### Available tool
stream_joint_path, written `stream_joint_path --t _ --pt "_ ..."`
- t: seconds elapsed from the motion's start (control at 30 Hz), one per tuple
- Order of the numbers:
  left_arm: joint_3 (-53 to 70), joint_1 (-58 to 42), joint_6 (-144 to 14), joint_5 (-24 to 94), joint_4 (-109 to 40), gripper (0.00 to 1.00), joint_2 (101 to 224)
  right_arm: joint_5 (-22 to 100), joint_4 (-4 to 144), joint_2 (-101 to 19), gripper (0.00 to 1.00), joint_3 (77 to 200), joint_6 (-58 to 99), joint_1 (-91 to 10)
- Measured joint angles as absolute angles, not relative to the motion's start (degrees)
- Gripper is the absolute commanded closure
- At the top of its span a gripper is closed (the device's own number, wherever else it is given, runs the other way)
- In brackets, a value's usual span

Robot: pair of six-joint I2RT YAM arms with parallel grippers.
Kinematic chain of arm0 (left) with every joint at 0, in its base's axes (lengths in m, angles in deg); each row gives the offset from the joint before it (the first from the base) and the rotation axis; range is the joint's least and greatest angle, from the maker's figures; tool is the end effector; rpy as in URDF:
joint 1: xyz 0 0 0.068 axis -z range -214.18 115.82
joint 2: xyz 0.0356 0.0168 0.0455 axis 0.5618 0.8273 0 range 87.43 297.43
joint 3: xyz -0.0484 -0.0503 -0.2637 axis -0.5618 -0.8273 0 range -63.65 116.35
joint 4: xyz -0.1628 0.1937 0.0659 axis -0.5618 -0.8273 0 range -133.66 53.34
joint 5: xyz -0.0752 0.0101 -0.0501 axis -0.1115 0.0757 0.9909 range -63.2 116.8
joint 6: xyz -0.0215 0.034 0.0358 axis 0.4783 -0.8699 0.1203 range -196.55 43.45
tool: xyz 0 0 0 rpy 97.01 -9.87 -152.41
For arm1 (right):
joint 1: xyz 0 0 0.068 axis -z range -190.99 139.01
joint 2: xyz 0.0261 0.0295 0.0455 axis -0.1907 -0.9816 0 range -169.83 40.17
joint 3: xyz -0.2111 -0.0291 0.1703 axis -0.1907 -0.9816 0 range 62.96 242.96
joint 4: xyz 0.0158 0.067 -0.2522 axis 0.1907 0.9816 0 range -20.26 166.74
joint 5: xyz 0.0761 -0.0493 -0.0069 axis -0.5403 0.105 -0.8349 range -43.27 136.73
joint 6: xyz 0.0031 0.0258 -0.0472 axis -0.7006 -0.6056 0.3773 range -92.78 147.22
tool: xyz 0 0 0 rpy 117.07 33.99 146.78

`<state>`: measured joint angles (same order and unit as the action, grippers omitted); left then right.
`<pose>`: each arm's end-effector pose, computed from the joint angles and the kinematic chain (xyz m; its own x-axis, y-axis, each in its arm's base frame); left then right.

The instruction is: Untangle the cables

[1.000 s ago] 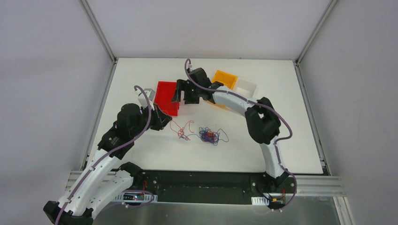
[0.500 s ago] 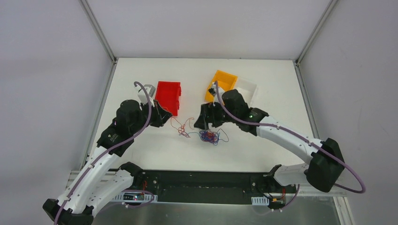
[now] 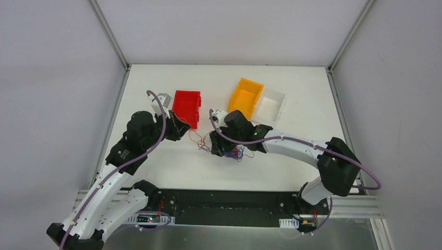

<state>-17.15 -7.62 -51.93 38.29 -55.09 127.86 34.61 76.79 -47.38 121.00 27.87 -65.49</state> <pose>0.1424 -0.0791 0.3470 -0.4289 -0.2420 -0.8703 0.4767 0.7577 -0.4456 0.1908 0.2803 0.2440 -0.3359 -0.4898 -0.8045 -0.8977 0.4251 0.1160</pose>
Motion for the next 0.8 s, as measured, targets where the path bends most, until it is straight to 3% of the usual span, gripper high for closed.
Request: stream_joint_path --t 0.07,0.1,0.27,0.47,0.8 --pt "-17.15 -7.62 -51.93 38.27 -55.09 1.0 127.44 35.16 76.66 -48.71 0.9 121.31 28.92 -66.04" --pt "-17.15 -7.62 -51.93 38.25 -55.09 1.0 127.33 35.33 76.55 -49.1 1.0 121.35 29.2 -66.22" --pt "-16.63 -7.62 -52.65 36.28 -56.32 1.0 127.2 36.66 75.45 -48.16 1.0 120.32 28.74 -66.48" --pt "-13.96 -7.62 -54.64 22.49 -62.46 1.0 125.89 43.13 78.19 -39.57 1.0 113.59 23.5 -64.93" --pt "-13.63 -7.62 -57.67 9.29 -66.44 1.0 120.54 53.67 87.65 -22.81 1.0 100.81 7.06 -48.1"
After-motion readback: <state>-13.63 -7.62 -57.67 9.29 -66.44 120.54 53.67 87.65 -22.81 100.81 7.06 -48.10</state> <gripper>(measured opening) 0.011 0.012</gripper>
